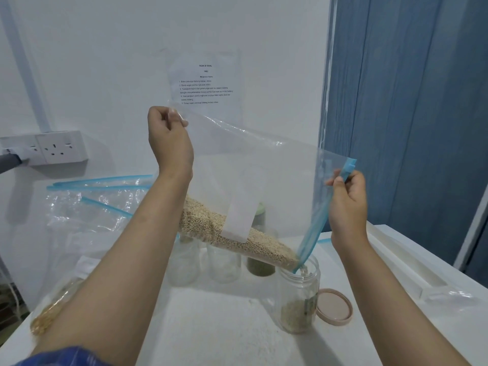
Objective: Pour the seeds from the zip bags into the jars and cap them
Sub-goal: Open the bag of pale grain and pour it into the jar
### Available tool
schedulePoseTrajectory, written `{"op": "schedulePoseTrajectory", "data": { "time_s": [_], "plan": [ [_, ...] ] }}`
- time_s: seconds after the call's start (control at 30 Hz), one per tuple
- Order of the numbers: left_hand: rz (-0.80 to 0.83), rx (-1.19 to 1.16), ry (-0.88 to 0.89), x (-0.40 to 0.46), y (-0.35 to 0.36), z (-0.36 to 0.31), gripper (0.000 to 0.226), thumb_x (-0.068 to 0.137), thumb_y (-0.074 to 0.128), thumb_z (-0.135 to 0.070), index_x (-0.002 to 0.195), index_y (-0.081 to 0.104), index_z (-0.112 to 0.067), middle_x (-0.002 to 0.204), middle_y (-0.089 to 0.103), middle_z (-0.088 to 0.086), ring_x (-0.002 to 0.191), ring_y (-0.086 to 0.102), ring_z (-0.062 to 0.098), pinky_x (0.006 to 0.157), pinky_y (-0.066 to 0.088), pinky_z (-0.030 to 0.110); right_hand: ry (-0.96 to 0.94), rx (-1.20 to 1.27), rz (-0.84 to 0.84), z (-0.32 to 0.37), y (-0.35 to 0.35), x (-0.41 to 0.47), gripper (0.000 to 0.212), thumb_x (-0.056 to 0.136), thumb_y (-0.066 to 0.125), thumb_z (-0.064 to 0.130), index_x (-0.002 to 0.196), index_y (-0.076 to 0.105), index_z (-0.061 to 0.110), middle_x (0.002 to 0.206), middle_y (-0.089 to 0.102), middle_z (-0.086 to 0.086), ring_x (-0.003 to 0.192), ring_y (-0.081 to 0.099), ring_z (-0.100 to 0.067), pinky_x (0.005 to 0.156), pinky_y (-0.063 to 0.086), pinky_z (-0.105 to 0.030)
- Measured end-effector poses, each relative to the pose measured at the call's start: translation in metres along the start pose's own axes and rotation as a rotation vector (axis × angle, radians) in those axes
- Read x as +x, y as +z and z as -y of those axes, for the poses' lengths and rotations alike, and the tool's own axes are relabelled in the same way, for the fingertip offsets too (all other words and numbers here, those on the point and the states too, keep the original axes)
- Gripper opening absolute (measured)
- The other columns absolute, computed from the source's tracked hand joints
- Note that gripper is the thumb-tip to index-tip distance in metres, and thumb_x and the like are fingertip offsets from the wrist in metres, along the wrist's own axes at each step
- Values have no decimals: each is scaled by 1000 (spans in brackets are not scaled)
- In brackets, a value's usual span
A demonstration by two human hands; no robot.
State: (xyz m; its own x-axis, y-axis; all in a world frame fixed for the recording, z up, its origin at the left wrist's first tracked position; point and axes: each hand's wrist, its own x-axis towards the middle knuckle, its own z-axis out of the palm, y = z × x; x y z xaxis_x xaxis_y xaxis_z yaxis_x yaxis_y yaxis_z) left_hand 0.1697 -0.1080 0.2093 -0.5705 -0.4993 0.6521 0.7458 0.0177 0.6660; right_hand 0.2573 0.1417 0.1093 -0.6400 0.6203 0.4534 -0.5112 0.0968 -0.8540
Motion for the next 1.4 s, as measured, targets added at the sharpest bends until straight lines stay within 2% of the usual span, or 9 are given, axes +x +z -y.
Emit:
{"op": "schedulePoseTrajectory", "data": {
  "time_s": [0.17,0.4,0.7,0.83,0.93,1.03,1.23,1.4],
  "plan": [
    [9,1,-1,0,1,0,18,98,42,-22,81,43,-28,73,57,-9,71,51,13,77,41,34,15,-7,6,0,-1,-3,13,107,38,17,108,51,21,92,56,18,94,54,-3,96,43,-30],
    [18,-8,-9,-1,2,1,18,98,42,-23,81,44,-27,73,58,-9,72,51,12,77,41,33,23,-13,6,-2,-1,-3,13,107,38,18,107,51,21,93,56,19,98,54,-7,102,44,-41],
    [26,-13,-3,-1,2,-2,18,99,42,-21,82,44,-27,74,57,-8,73,52,11,79,43,32,23,8,-9,0,-1,-6,14,106,38,16,107,51,20,92,55,20,92,52,-1,94,42,-30],
    [29,-18,-7,-3,2,-2,18,99,42,-21,82,44,-27,74,57,-9,73,53,8,80,44,31,26,6,-18,-1,-1,-7,16,106,39,17,101,52,24,94,56,21,95,52,-3,94,42,-31],
    [32,-13,-4,-2,2,-2,17,98,42,-23,82,44,-27,74,58,-9,73,53,9,79,44,31,27,6,-19,-3,-1,-6,18,106,39,17,98,51,28,85,57,28,94,53,-4,93,43,-31],
    [36,-14,-3,-3,2,-2,18,99,41,-22,83,44,-27,73,58,-10,73,53,10,79,43,32,24,-9,-15,-4,-2,-6,14,106,39,17,105,52,23,74,56,36,91,53,-2,87,44,-26],
    [45,-25,8,-4,3,-2,15,97,41,-24,83,44,-27,73,58,-9,72,53,11,77,42,32,14,-7,-28,0,-3,-9,13,106,39,16,107,52,19,85,56,25,87,52,3,78,40,-19],
    [32,-14,11,-3,3,-1,19,100,41,-20,83,44,-27,73,57,-9,72,54,8,77,43,31,1,-11,-26,0,-3,-9,17,106,39,15,99,52,24,90,55,21,87,52,0,79,41,-21]
  ]
}}
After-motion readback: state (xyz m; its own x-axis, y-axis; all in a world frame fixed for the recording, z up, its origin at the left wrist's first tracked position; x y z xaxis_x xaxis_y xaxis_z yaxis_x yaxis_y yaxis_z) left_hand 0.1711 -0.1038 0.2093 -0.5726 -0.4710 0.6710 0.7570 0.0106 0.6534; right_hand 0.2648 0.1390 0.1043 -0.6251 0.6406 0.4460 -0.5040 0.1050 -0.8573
